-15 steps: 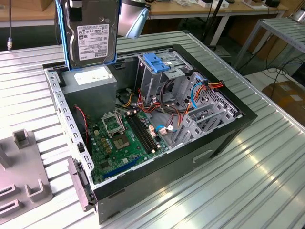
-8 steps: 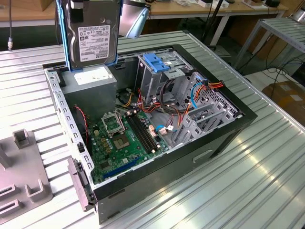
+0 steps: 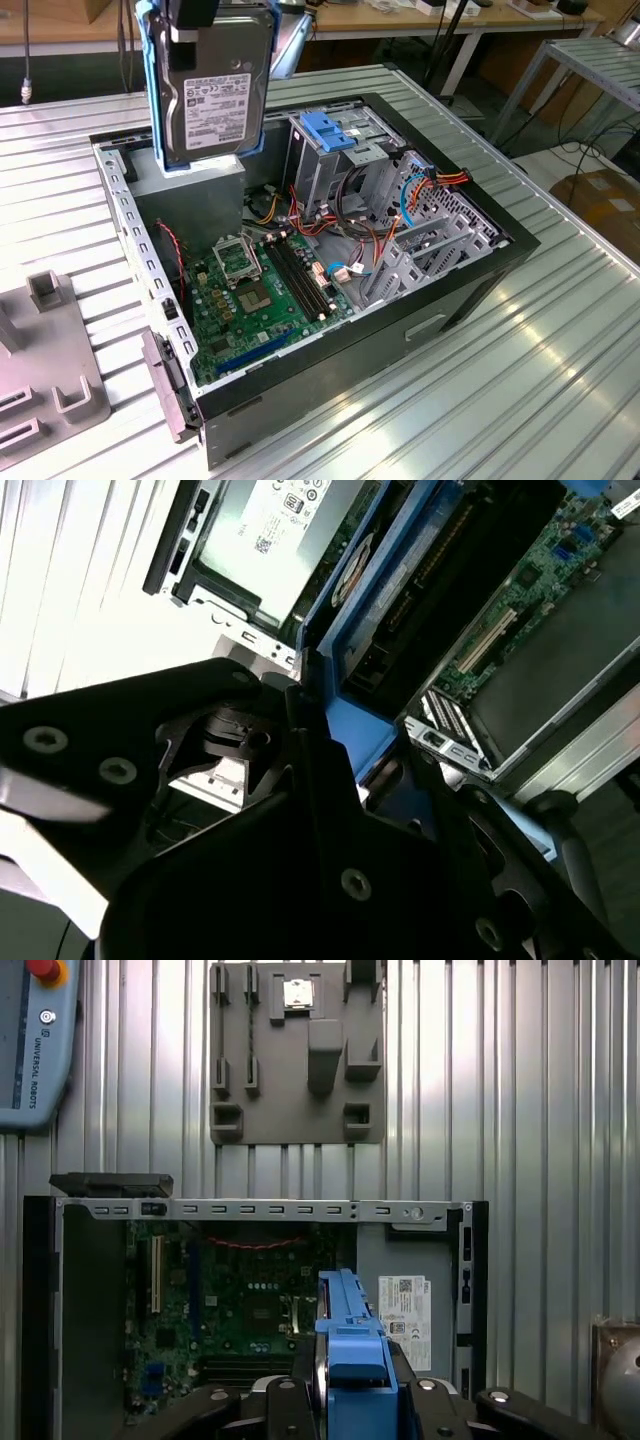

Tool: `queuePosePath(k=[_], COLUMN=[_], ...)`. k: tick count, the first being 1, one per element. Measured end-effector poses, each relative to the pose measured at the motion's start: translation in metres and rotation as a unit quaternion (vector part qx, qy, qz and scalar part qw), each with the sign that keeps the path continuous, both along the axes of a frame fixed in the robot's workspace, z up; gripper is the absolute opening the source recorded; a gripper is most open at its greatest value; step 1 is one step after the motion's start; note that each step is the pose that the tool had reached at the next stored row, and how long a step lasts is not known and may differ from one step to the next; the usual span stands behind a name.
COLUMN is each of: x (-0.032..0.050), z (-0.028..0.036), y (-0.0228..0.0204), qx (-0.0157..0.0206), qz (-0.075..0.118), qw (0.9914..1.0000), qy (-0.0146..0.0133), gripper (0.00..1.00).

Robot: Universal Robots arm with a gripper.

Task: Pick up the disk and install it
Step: 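Pick up the disk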

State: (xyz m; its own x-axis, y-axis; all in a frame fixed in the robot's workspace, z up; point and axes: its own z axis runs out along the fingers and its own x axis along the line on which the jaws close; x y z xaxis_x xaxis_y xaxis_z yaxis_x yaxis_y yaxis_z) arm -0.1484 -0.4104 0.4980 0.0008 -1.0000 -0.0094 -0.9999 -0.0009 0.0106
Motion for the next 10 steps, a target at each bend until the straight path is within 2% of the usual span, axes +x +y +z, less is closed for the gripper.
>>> queuePosePath(k=[4, 8, 10], x=[0.0224, 0.0358, 0.0360], z=[-0.0067, -0.0099, -0.0099], y=[-0.0005, -0.0006, -0.0007], qx=[-0.0017, -0.0019, -0.0019], qz=[0.000, 0.000, 0.000], qw=[1.00000, 1.00000, 1.00000], qy=[-0.0004, -0.0004, -0.0004], gripper=[0.37, 0.37, 0.37])
